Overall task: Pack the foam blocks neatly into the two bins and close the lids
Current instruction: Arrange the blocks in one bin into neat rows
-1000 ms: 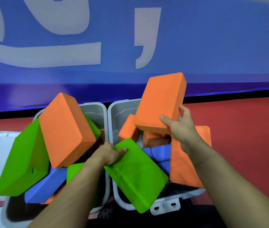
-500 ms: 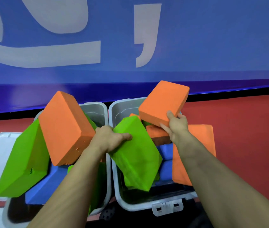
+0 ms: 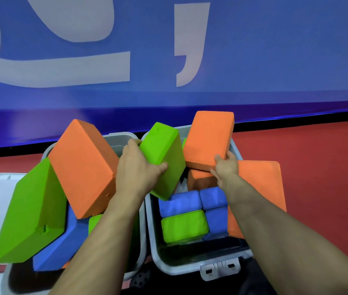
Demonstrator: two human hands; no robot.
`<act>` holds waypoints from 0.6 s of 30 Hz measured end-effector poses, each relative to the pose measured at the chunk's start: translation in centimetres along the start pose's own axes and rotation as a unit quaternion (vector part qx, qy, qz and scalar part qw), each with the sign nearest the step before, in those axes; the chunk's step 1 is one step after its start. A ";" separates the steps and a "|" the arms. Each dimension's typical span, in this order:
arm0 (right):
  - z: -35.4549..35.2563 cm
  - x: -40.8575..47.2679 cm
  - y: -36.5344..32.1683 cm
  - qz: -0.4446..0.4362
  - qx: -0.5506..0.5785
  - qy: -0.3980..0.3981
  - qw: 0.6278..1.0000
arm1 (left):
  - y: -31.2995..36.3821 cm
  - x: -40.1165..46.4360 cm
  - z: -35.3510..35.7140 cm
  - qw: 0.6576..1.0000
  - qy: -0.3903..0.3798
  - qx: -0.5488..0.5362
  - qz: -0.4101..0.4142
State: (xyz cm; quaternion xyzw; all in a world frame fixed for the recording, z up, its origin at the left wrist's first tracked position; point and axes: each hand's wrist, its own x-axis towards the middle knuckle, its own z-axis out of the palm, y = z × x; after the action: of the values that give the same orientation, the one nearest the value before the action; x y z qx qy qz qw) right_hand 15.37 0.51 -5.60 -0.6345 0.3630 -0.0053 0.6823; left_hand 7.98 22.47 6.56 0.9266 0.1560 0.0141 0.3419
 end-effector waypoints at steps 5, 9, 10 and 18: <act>0.3 -0.9 -1.4 -0.106 -0.236 0.032 0.965 | 0.5 0.2 -0.2 0.999 0.034 -0.013 0.010; 0.0 -2.7 -2.7 -0.159 -0.313 0.019 0.936 | 1.1 0.5 -0.8 0.997 0.070 -0.031 0.020; -0.5 -3.0 -3.1 -0.205 -0.330 0.057 0.920 | 1.1 0.6 -0.9 0.997 0.072 -0.037 0.019; -8.4 0.2 -5.0 -0.003 -0.461 0.146 0.875 | 1.5 0.7 -1.1 0.996 0.061 -0.068 0.008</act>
State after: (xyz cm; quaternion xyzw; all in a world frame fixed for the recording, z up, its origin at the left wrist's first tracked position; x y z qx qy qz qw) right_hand 13.59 -7.83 -0.73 -0.8705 0.4176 0.0678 0.2517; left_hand 8.92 22.28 8.32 0.8998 0.1681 0.0835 0.3940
